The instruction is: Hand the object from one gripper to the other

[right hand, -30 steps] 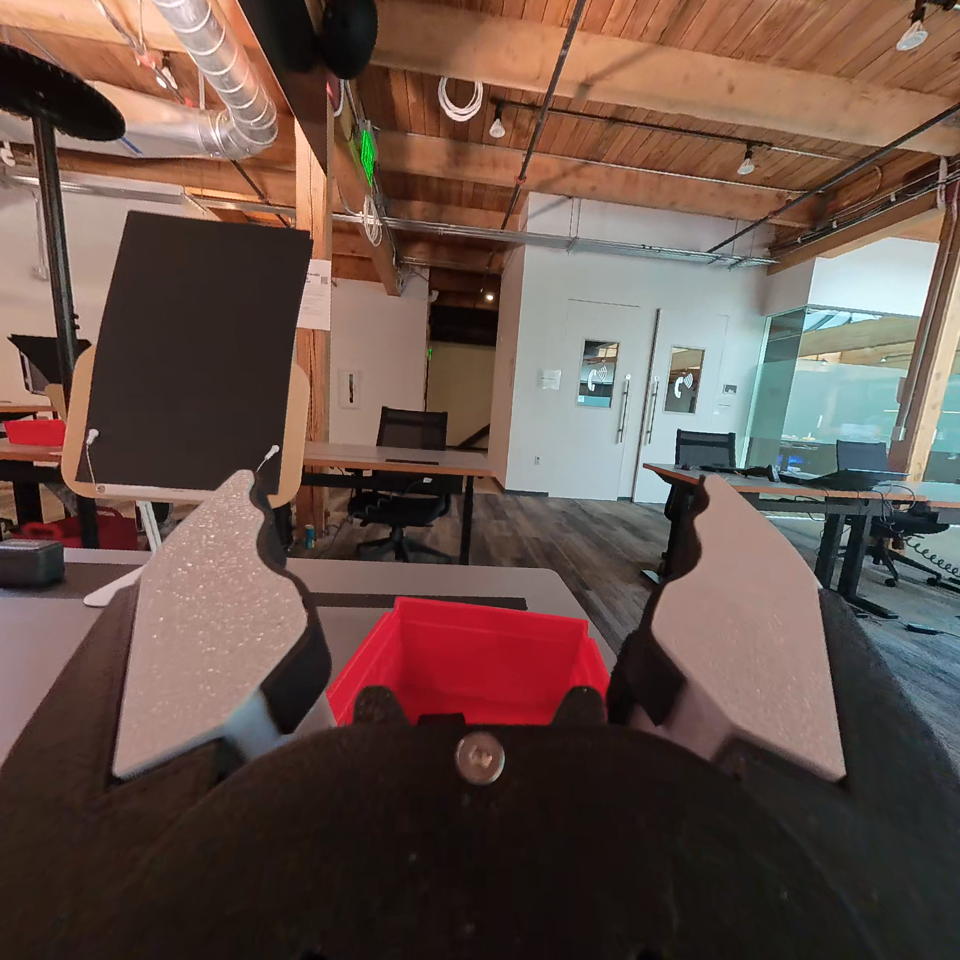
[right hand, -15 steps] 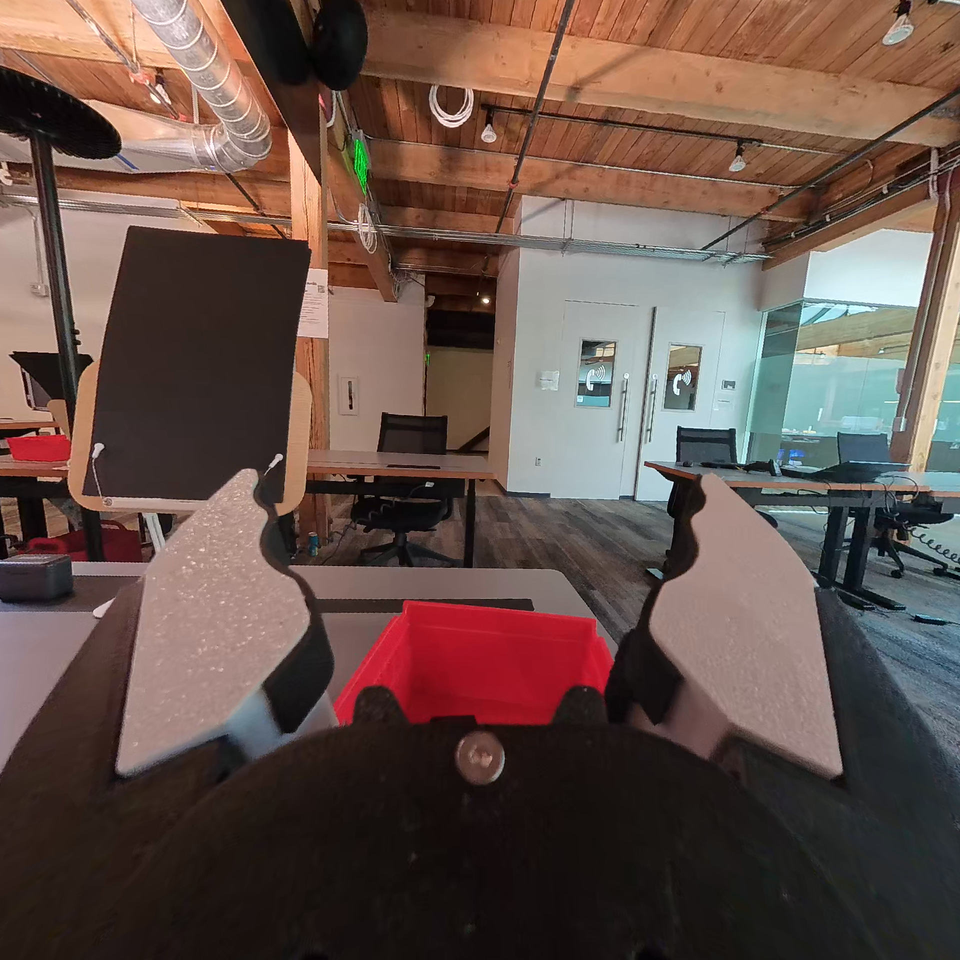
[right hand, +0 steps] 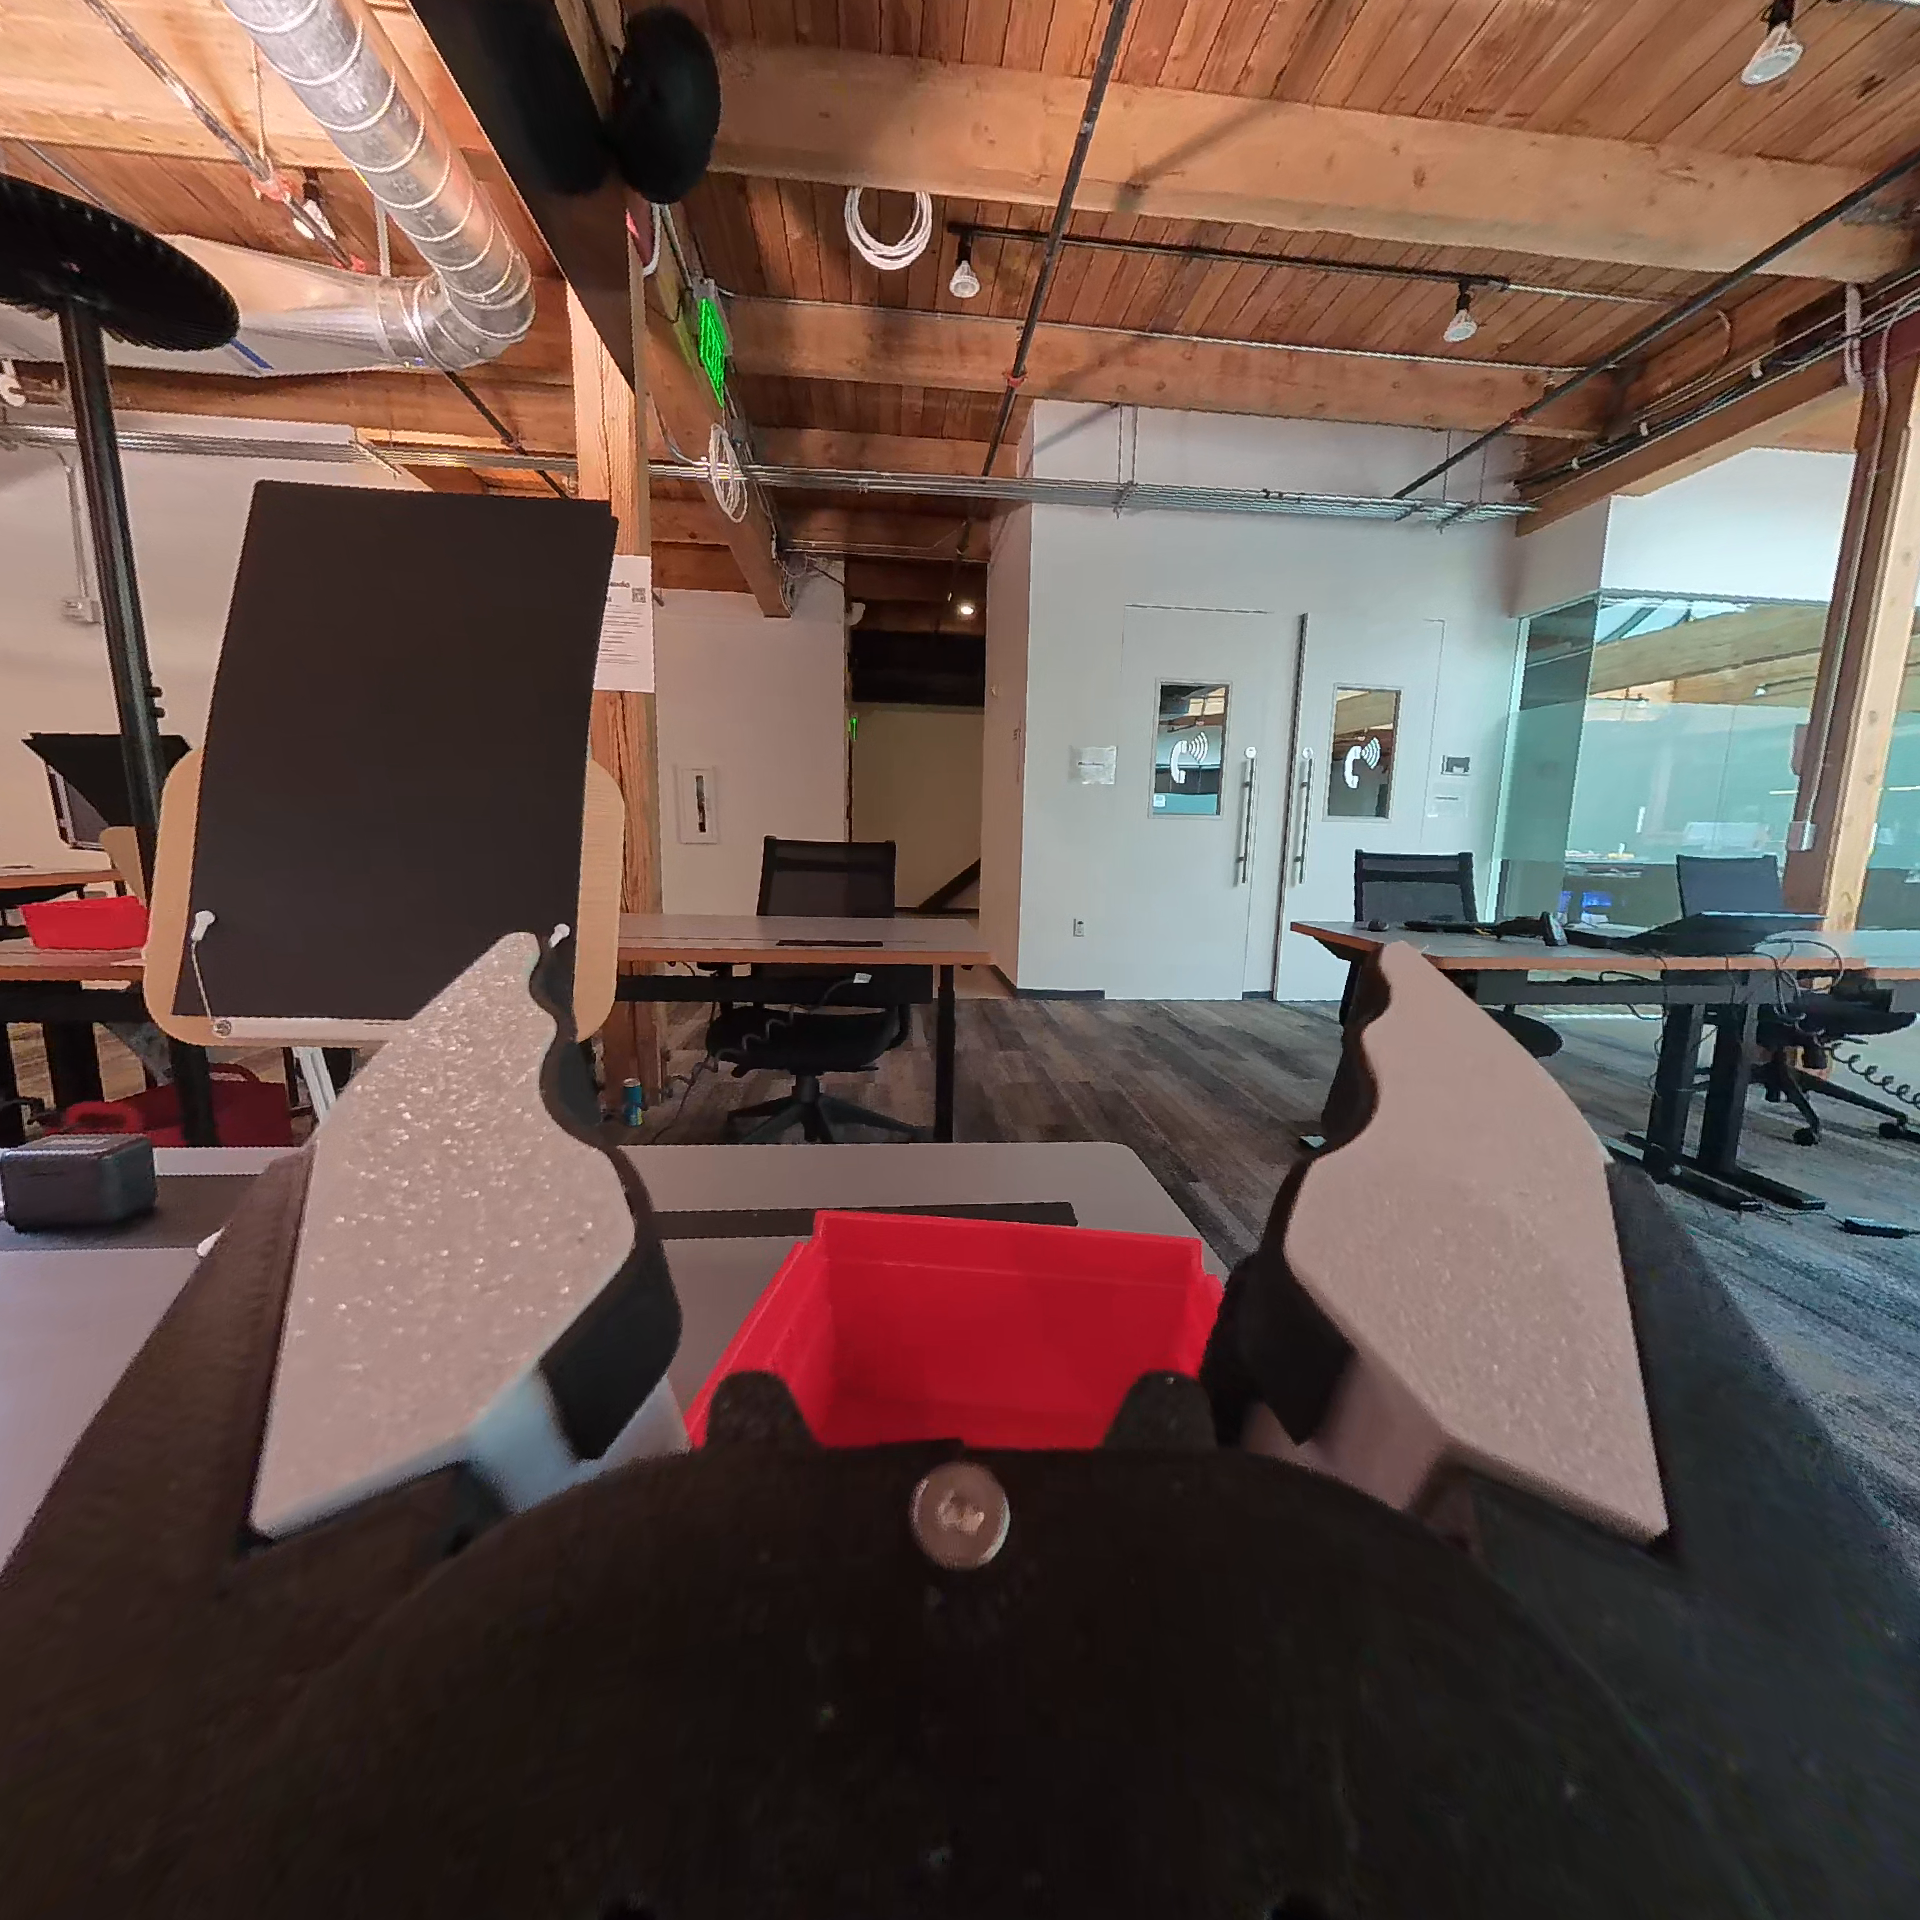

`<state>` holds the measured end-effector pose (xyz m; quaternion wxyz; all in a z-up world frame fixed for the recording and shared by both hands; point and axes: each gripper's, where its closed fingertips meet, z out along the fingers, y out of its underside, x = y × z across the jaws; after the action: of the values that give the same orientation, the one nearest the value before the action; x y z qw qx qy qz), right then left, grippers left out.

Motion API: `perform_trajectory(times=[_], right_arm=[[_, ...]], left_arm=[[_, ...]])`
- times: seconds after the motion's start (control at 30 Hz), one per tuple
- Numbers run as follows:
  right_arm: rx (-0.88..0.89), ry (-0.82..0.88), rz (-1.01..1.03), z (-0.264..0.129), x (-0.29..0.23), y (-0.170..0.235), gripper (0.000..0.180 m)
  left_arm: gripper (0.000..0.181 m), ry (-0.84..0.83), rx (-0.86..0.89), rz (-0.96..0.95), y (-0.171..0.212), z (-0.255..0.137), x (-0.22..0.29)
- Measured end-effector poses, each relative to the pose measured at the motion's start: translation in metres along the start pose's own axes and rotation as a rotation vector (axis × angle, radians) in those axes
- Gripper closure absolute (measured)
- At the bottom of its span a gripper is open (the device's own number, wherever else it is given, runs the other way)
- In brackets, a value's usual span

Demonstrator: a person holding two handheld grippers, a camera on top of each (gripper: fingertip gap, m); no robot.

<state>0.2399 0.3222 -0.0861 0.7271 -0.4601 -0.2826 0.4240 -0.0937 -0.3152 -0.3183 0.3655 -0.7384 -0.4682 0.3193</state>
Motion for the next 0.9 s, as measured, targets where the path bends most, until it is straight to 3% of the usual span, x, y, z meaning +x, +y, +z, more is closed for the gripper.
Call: perform_trajectory(times=[0.13, 0.27, 0.4, 0.57, 0.73, 0.9], right_arm=[[-0.007, 0.006, -0.016, -0.001, 0.001, 0.000, 0.044], [-0.001, 0.007, -0.014, -0.002, 0.001, -0.001, 0.047], [-0.004, -0.011, -0.008, -0.001, -0.004, -0.001, 0.049], [-0.008, -0.045, -0.018, 0.001, -0.016, 0.000, 0.051], [-0.045, -0.083, -0.060, 0.004, -0.031, 0.007, 0.051], [-0.071, -0.101, -0.108, 0.004, -0.039, 0.011, 0.051]], left_arm=[[0.164, -0.050, 0.148, 0.008, -0.023, -0.010, -0.004], [0.169, -0.089, 0.467, 0.083, -0.068, -0.044, 0.000], [0.169, -0.174, 0.670, 0.116, -0.091, -0.069, 0.001], [0.169, -0.196, 0.786, 0.119, -0.110, -0.083, 0.005], [0.169, -0.316, 0.887, 0.384, -0.139, -0.109, 0.019], [0.169, -0.162, 0.971, 0.181, -0.161, -0.127, 0.017]])
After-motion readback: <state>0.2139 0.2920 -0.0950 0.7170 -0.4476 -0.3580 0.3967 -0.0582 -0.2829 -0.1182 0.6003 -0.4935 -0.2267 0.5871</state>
